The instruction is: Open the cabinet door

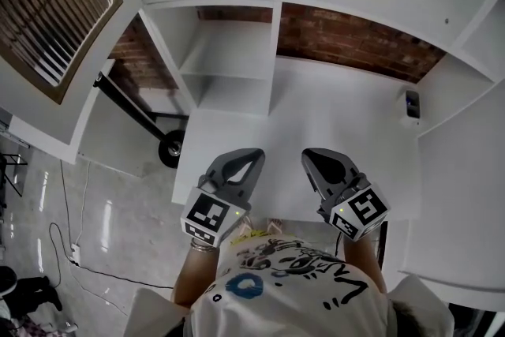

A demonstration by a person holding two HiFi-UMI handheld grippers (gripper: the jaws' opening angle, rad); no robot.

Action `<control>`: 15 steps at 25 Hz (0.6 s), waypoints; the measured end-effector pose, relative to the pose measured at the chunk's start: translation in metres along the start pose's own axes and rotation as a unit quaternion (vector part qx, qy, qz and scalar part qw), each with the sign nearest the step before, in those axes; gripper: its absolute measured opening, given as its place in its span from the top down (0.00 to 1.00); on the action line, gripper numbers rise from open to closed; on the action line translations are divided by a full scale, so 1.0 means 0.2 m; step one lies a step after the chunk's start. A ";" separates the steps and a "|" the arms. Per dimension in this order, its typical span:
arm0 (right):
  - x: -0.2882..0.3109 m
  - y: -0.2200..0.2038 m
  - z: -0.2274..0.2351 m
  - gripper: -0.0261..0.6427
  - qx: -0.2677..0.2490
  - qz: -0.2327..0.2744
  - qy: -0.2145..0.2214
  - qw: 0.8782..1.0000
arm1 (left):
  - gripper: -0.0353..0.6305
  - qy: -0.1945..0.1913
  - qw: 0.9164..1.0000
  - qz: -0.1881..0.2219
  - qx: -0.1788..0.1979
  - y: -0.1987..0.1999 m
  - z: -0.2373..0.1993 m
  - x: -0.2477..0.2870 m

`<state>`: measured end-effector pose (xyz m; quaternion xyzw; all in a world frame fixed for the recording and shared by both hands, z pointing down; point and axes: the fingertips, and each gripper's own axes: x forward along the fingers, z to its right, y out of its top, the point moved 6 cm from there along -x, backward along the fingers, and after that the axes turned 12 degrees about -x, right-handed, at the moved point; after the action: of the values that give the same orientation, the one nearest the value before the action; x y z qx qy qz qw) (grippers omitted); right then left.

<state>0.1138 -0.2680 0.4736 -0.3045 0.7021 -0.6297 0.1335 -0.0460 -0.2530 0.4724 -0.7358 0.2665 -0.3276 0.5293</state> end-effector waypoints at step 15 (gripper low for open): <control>0.00 -0.03 0.00 0.92 -0.001 -0.017 -0.001 1.000 | 0.92 -0.029 0.999 -0.012 -0.012 -0.03 0.02 0.05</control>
<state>0.1162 -0.2678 0.4797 -0.3174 0.6973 -0.6308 0.1231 -0.0373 -0.2565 0.4793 -0.7541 0.2465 -0.3094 0.5243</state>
